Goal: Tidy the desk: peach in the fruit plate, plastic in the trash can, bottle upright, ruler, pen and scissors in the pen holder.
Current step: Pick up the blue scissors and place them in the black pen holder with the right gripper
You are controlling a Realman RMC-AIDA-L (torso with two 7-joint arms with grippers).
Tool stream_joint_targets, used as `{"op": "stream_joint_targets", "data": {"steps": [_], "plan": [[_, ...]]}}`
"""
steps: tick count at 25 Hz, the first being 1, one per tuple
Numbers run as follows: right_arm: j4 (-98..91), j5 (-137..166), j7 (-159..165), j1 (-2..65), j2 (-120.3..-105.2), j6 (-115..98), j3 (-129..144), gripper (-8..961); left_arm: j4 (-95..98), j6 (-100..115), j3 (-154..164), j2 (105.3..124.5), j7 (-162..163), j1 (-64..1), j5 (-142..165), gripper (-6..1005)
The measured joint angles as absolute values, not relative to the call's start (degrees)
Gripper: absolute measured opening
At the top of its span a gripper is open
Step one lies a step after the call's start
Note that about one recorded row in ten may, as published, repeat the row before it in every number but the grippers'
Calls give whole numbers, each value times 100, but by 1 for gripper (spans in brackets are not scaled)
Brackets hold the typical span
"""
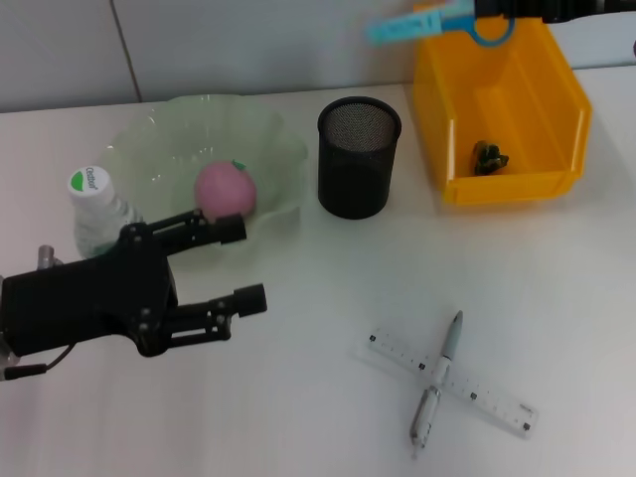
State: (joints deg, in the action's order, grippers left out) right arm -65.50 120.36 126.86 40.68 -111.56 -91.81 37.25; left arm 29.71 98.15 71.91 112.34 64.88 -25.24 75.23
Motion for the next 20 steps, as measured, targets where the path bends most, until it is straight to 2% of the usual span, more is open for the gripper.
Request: {"op": "stream_joint_targets", "data": {"steps": [4, 8, 14, 20], "plan": [[-6608, 13273, 13368, 4720, -11021, -9536, 3747, 101, 2978, 9797, 7091, 11223, 6523, -2553, 7776, 786], [-6500, 14224, 13715, 5329, -10967, -9693, 3895, 103, 3059, 9643, 6776, 11227, 6539, -2541, 8395, 786], [-6114, 14948, 13918, 5956, -10952, -9720, 4140, 108, 3110, 9534, 6627, 11326, 6427, -2510, 8620, 786], [-5628, 15037, 13927, 6270, -10951, -9443, 4550, 112, 3099, 9520, 6682, 11355, 6381, -2492, 8627, 786]]}}
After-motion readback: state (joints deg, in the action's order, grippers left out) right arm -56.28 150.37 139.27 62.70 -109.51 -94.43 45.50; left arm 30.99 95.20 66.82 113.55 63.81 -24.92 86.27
